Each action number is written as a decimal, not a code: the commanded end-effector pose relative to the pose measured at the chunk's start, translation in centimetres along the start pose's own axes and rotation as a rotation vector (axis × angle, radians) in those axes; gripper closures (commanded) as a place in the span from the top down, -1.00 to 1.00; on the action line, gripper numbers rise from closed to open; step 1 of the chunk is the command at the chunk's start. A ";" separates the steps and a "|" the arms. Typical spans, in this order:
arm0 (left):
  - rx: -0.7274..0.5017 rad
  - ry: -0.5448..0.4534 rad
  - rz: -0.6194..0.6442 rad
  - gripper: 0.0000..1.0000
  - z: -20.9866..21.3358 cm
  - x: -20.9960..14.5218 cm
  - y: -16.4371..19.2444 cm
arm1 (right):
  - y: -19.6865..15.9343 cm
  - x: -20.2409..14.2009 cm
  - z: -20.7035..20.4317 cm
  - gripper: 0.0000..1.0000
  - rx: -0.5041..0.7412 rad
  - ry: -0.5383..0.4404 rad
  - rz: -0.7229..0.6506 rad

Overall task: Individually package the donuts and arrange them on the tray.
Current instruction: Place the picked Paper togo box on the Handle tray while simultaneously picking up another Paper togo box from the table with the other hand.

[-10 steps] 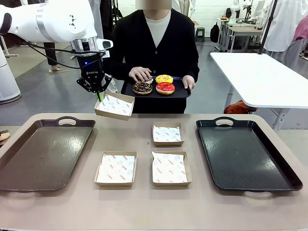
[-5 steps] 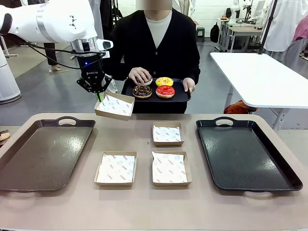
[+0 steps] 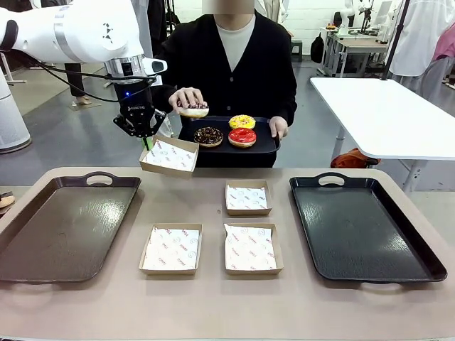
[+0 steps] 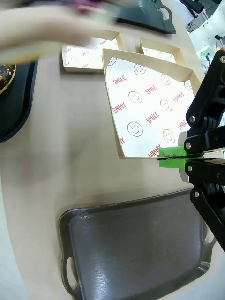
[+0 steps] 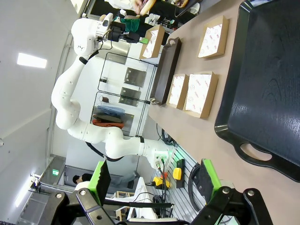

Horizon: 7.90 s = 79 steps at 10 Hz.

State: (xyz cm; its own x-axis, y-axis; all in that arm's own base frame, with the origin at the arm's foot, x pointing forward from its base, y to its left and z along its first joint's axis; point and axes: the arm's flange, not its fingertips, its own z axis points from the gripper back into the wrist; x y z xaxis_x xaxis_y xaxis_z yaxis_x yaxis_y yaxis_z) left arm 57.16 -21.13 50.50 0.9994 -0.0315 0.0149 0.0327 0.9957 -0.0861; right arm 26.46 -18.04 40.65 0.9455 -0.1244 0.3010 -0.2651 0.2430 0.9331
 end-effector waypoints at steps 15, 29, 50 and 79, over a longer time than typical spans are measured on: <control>-0.001 -0.007 0.003 -1.00 0.1 0.1 0.1 | 0.0 0.1 0.1 1.00 0.010 -0.010 0.003; -0.030 -0.016 -0.025 -0.98 1.3 -4.6 13.0 | 8.5 12.6 -16.0 1.00 -0.388 0.260 -0.062; -0.057 -0.016 0.066 -0.98 -1.1 -6.8 23.0 | 2.9 19.9 -43.6 1.00 -0.983 0.375 0.139; -0.028 0.033 0.078 -0.98 -8.3 1.2 22.4 | -5.6 23.0 -50.3 1.00 -1.214 0.325 -0.058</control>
State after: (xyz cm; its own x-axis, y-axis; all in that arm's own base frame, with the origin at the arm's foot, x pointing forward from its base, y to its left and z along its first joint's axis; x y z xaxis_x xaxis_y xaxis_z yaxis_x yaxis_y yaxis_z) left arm 58.27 0.46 40.41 0.9980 0.0501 -0.0394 -0.0537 0.9940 -0.0953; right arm 58.52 25.78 32.54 0.9980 0.0481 0.0406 -0.0530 0.9900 0.1306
